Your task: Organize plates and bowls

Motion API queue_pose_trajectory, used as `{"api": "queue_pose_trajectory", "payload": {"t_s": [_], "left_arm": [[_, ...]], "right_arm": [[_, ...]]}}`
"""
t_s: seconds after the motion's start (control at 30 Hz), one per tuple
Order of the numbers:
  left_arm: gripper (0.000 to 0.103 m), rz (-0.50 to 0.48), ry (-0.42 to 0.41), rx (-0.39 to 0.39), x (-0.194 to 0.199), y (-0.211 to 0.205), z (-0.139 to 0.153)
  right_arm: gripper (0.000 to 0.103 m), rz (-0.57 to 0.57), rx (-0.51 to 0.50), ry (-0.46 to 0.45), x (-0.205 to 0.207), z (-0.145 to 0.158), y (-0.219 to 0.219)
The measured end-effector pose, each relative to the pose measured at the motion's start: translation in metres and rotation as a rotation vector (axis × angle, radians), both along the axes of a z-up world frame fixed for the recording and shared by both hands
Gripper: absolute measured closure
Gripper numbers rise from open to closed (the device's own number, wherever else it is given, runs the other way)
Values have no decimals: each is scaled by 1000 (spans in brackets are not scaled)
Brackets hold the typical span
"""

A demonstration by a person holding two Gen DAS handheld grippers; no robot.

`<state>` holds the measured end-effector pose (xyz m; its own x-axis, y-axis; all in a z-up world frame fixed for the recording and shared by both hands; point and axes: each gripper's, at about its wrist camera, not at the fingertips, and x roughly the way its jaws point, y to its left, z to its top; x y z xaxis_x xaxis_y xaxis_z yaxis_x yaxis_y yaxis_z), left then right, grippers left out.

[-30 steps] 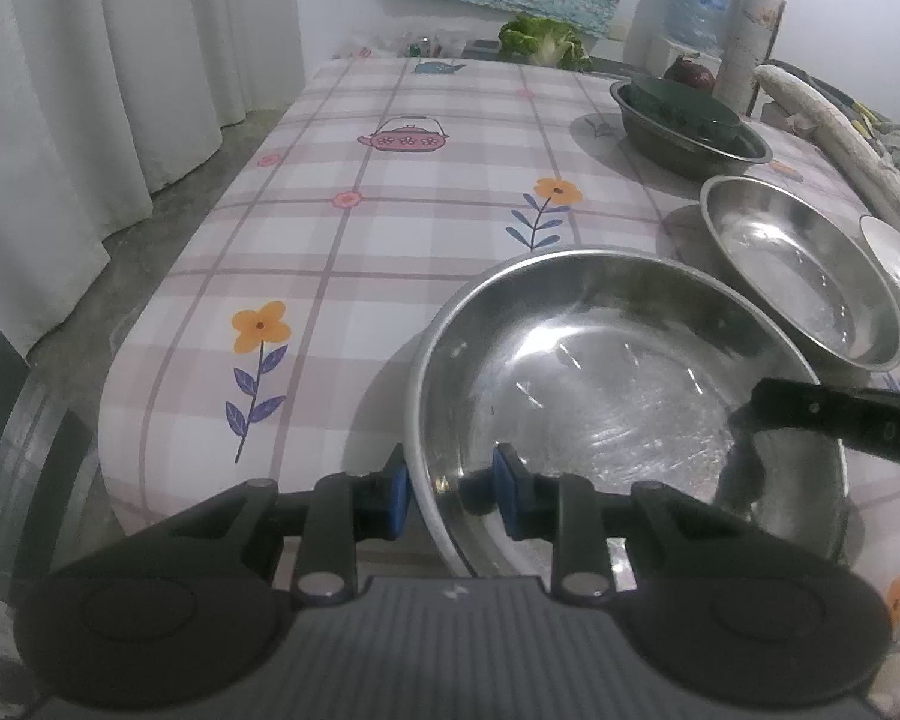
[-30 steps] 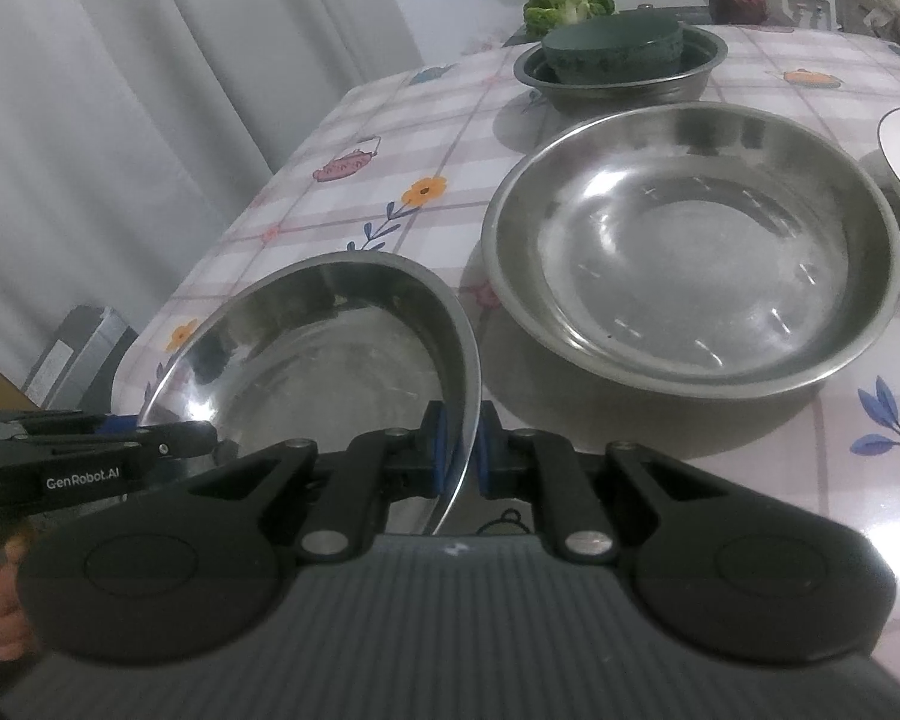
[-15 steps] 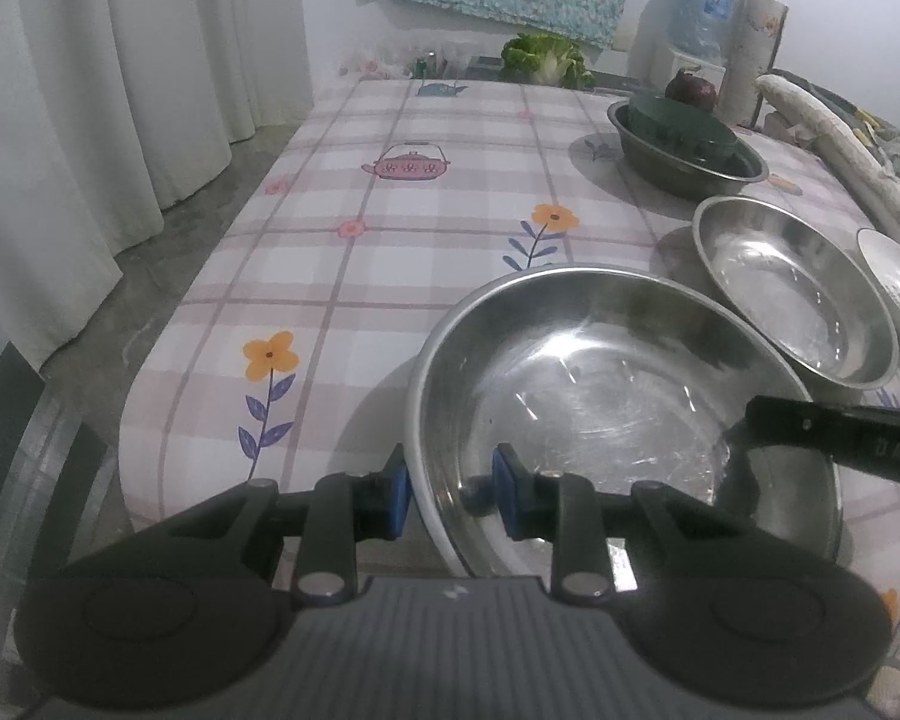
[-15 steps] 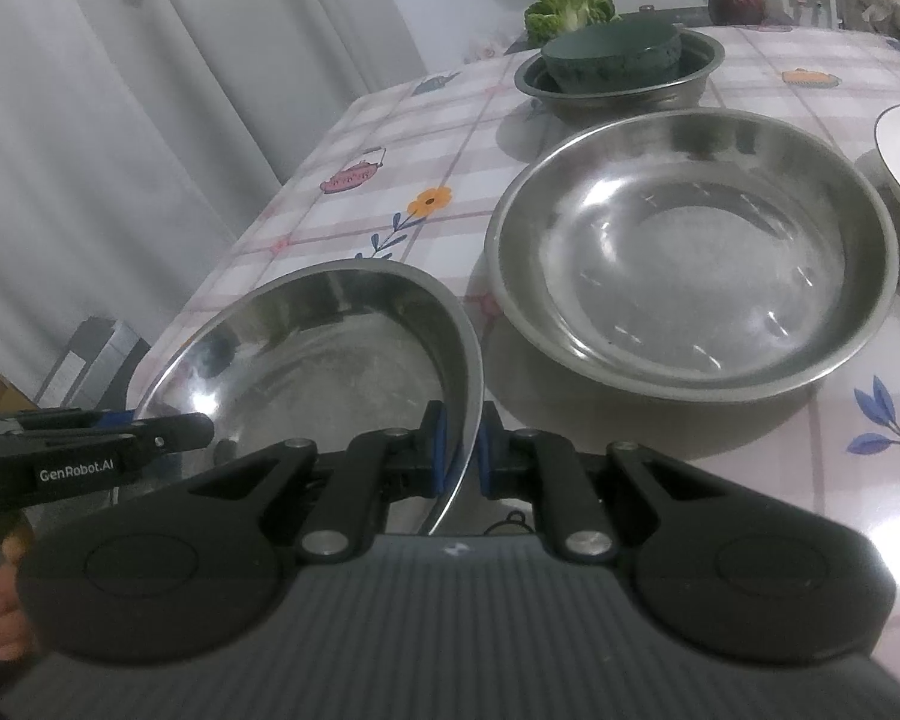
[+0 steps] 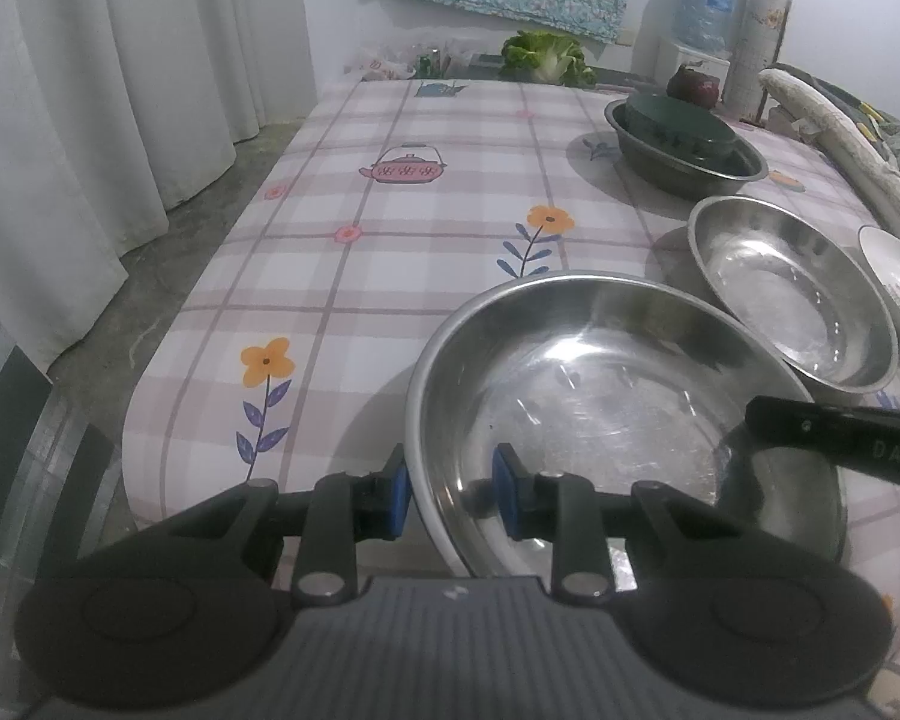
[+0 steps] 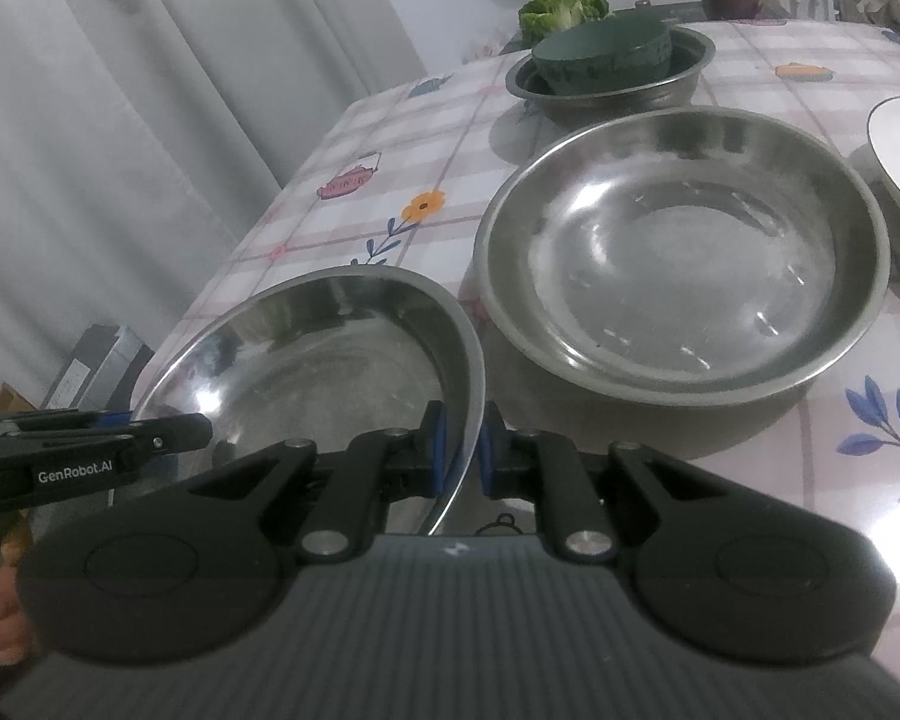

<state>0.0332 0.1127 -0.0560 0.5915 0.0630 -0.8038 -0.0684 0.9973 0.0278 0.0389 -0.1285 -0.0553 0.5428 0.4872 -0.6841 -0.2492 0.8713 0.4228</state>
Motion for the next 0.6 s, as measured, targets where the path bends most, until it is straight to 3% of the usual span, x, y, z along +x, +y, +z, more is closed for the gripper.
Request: {"api": "queue_pose_trajectory", "payload": {"t_s": [0.6], "left_arm": [[74,-1,-12,6,-2,-3,9]], "right_arm": [[91,0,5,-17,-4,6,-5]]}}
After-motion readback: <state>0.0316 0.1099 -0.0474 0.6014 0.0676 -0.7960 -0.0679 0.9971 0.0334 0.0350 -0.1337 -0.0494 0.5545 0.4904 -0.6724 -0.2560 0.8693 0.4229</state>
